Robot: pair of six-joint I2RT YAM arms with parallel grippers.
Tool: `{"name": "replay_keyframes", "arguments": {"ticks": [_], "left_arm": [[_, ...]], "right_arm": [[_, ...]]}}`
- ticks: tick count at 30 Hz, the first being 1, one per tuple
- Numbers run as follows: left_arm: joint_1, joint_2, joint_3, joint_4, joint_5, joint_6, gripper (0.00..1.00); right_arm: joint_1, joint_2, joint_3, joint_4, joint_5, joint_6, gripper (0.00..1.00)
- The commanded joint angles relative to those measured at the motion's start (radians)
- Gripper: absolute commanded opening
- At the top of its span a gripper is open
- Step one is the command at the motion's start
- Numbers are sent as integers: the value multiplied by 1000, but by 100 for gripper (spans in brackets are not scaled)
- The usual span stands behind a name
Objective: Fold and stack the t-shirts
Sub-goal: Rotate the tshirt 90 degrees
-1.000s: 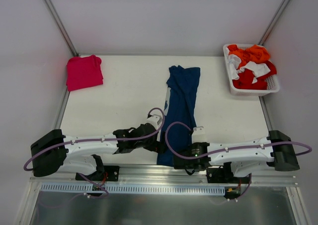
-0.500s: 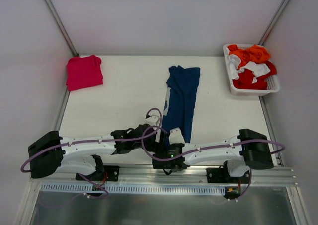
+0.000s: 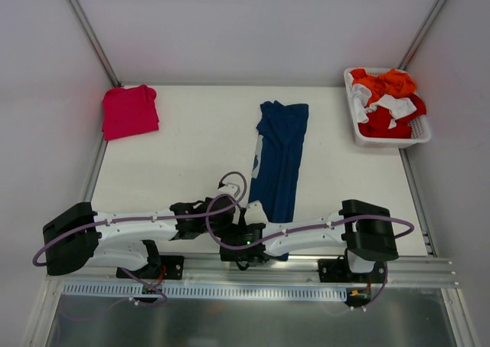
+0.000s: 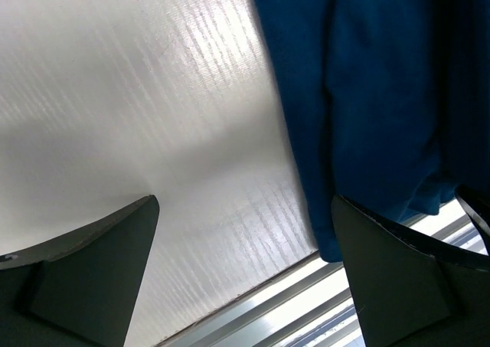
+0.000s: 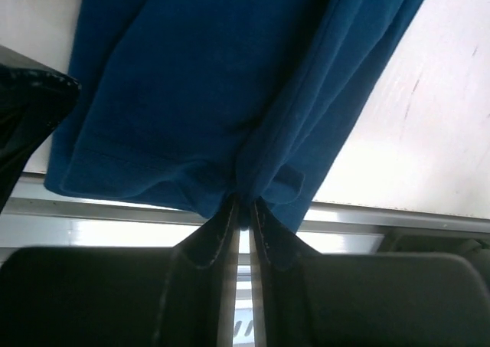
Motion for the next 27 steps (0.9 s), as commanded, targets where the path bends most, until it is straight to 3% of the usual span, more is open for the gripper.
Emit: {"name": "replay_keyframes", "arguments": {"ticks": [1, 11, 19, 22, 24, 25, 27], "left_arm": [[-7, 5, 29, 72, 15, 4, 99], [-6, 36, 39, 72, 9, -7, 99], [-7, 46, 36, 75, 7, -7, 99], [-7, 56, 39, 74, 5, -4, 99], [-7, 56, 41, 74, 4, -2, 99], [-6, 60, 42, 74, 4, -1, 99], [-7, 65, 47, 74, 7, 1, 99]], "right_arm": [[13, -3, 32, 139, -29, -121, 12], [27, -119, 17, 234, 20, -195, 15], [35, -111, 45, 254, 13, -224, 19], [44, -111, 52, 243, 13, -221, 26], [47, -116, 51, 231, 17, -215, 36], [49, -119, 51, 226, 25, -209, 47], [53, -126, 49, 214, 29, -201, 52]]}}
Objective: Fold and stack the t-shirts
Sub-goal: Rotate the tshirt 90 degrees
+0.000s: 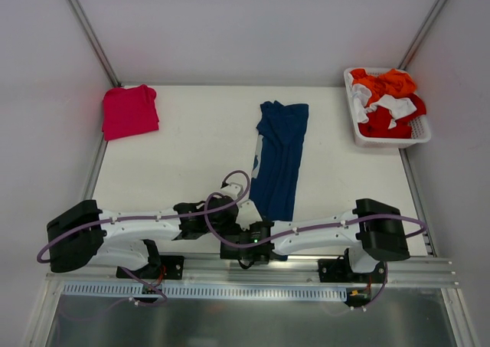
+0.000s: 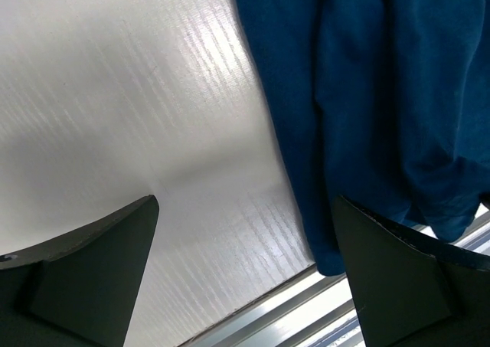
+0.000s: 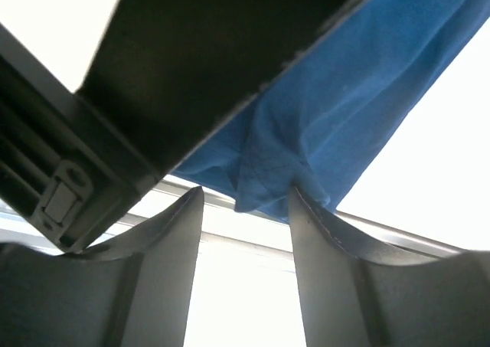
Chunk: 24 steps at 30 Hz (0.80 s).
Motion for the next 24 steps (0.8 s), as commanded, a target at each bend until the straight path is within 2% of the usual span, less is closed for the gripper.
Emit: {"name": "replay_keyframes", "arguments": {"ticks": [1, 4, 6, 9, 16, 21, 24], "left_arm": [[-4, 33, 39, 44, 33, -17, 99], [-4, 41, 42, 43, 33, -14, 99], [-4, 44, 41, 44, 35, -16, 99], [-2, 44, 42, 43, 35, -22, 99], [-4, 22, 64, 44, 58, -25, 99], [-5, 29, 75, 43, 79, -28, 99], [-5, 33, 81, 44, 79, -30, 99]], "right_arm": [[51, -54, 53, 75, 54, -31, 52], [68, -76, 69, 43, 78, -16, 54], [86, -91, 82, 26, 97, -16, 60], [105, -122, 105, 18, 118, -28, 63], [119, -172, 118, -28, 172, -5, 64], [123, -197, 99, -131, 255, 97, 66], [120, -206, 60, -131, 278, 121, 67]]}}
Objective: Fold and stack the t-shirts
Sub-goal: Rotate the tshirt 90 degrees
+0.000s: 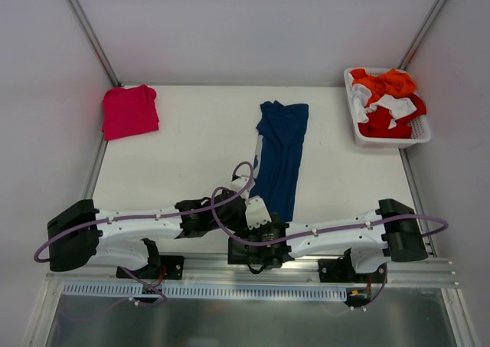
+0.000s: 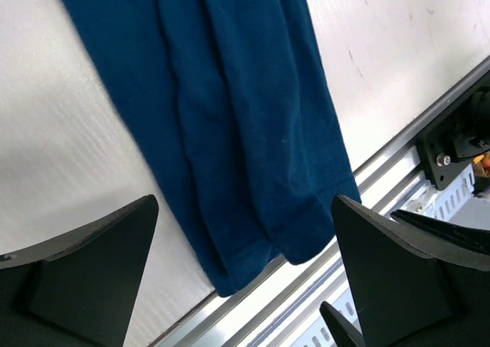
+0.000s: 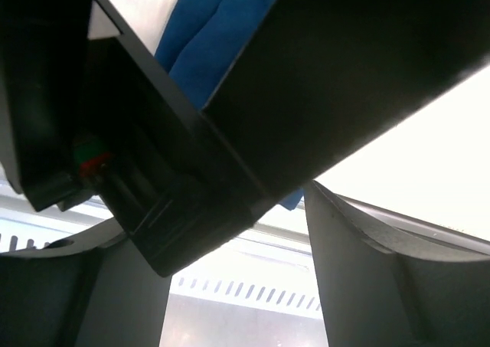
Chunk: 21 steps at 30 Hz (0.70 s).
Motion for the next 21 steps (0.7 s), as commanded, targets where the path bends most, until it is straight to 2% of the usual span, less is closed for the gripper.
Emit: {"name": "replay_keyframes", "arguments": {"ticks": [1, 11, 21], "left_arm": [[29, 34, -2, -78, 38, -12, 99], [26, 100, 6, -67, 104, -23, 99], [26, 102, 16, -72, 104, -51, 98]], "right_arm": [[62, -89, 20, -7, 187, 37, 66], [13, -102, -123, 48, 174, 150, 60], [-41, -294, -220, 79, 217, 111, 61]]}}
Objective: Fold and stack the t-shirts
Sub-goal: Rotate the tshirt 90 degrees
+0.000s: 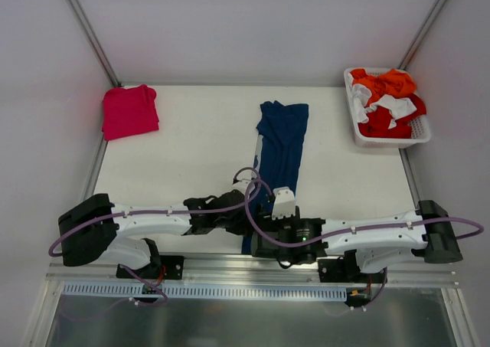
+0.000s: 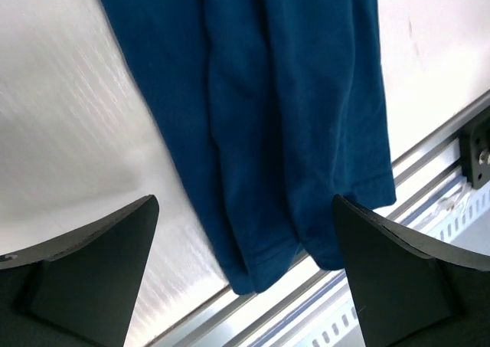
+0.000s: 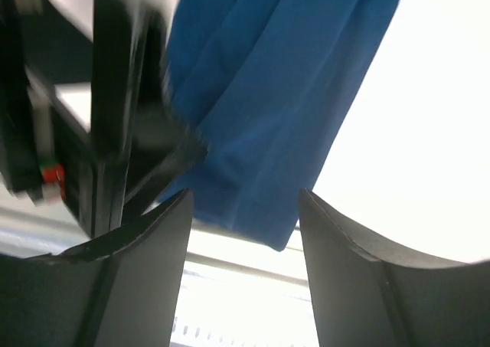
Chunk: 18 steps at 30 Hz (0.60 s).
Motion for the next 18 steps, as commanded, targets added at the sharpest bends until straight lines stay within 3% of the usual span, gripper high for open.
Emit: {"name": "replay_keyframes", "arguments": {"ticks": [1, 8, 14, 18], "left_arm": [[-2, 3, 9, -48, 48, 0, 98], [-15, -3, 24, -53, 30, -10, 98], [-13, -153, 46, -286, -242, -23, 98], [-13, -280, 6, -332, -349, -88, 95]], "right_arm": [[-17, -79, -18, -33, 100, -11, 61], [-27, -72, -49, -22, 72, 3, 63], [-27, -8, -50, 85, 10, -43, 64], [-25, 37, -5, 128, -4, -86, 64]]}}
